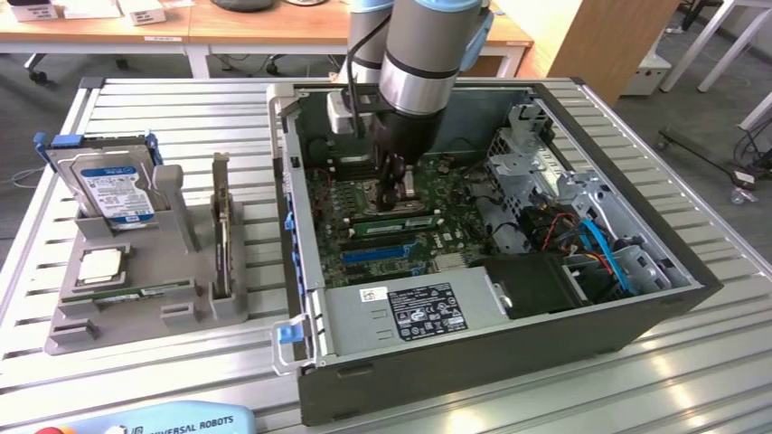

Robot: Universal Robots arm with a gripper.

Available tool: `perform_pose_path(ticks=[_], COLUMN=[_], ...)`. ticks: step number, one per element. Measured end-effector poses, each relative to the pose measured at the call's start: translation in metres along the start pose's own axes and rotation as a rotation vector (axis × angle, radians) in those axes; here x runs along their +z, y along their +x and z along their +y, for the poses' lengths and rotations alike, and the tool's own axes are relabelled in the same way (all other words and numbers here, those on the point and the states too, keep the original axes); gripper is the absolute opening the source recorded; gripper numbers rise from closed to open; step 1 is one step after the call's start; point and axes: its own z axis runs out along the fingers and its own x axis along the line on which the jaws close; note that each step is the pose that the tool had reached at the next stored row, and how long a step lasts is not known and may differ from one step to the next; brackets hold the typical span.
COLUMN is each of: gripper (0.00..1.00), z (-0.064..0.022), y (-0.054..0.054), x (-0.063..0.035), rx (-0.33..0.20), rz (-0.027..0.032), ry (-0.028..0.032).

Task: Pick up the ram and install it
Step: 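Press down the ram until it locks into place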

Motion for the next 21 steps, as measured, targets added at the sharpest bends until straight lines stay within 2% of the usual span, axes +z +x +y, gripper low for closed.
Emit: perform_pose_path(ticks=[16,21], gripper=[0.1,0.1], z=[-0.0338,-0.0356], y=[0.0,0.0], x=[-0.001,-0.001], rx=[0.0,0.0], rz=[0.0,0.0], ry=[0.0,0.0])
